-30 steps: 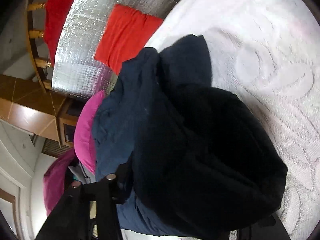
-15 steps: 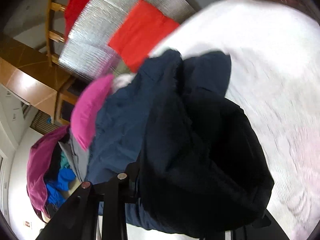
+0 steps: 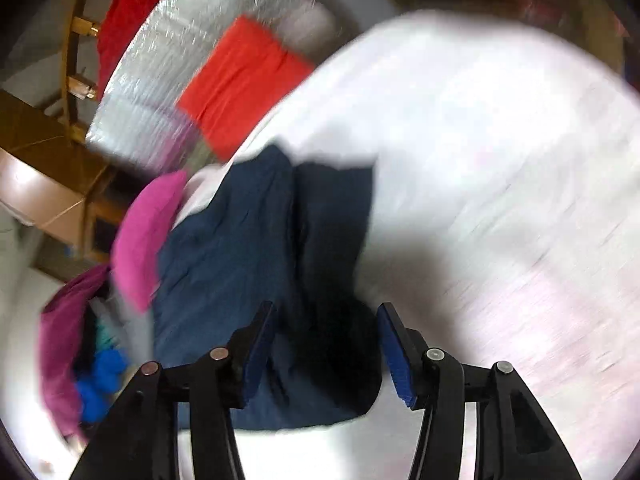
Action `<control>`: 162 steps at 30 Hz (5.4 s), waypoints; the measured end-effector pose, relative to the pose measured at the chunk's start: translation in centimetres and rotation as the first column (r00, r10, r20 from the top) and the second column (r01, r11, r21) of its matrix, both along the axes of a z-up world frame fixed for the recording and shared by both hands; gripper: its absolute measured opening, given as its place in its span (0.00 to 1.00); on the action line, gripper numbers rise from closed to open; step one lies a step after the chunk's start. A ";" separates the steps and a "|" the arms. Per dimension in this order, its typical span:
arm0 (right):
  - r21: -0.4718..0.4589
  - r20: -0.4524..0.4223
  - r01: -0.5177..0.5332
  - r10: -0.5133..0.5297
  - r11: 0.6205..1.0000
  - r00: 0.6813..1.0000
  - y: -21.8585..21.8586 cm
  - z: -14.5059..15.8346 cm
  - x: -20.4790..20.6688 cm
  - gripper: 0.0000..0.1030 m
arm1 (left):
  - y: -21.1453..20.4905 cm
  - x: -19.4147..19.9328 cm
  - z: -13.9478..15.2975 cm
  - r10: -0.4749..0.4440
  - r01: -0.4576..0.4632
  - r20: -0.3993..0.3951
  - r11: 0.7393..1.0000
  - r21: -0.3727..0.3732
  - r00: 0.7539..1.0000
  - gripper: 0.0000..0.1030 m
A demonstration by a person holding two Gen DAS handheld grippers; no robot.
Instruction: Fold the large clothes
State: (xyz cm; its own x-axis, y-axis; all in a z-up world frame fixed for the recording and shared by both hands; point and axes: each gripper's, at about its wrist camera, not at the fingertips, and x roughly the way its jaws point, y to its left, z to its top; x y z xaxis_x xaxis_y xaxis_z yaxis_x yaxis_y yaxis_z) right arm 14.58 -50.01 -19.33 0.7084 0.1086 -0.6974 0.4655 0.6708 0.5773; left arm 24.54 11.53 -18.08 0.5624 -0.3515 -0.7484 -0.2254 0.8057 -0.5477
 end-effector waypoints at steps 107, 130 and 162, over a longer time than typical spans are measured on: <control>0.185 0.023 -0.118 0.116 0.976 0.993 7.1 -4.7 -9.8 0.58 | -1.4 -6.4 -5.0 -0.024 0.013 -0.050 0.980 -0.198 0.998 0.49; -0.146 -0.074 -0.137 0.128 0.980 0.989 6.7 -1.1 -4.7 0.42 | -4.2 -0.5 -4.2 0.056 -0.061 0.027 0.976 0.208 0.998 0.62; -0.318 -0.100 -0.477 0.471 0.820 0.876 23.2 1.9 16.3 0.46 | -4.9 1.2 -2.9 0.134 -0.140 0.041 0.944 0.298 0.990 0.63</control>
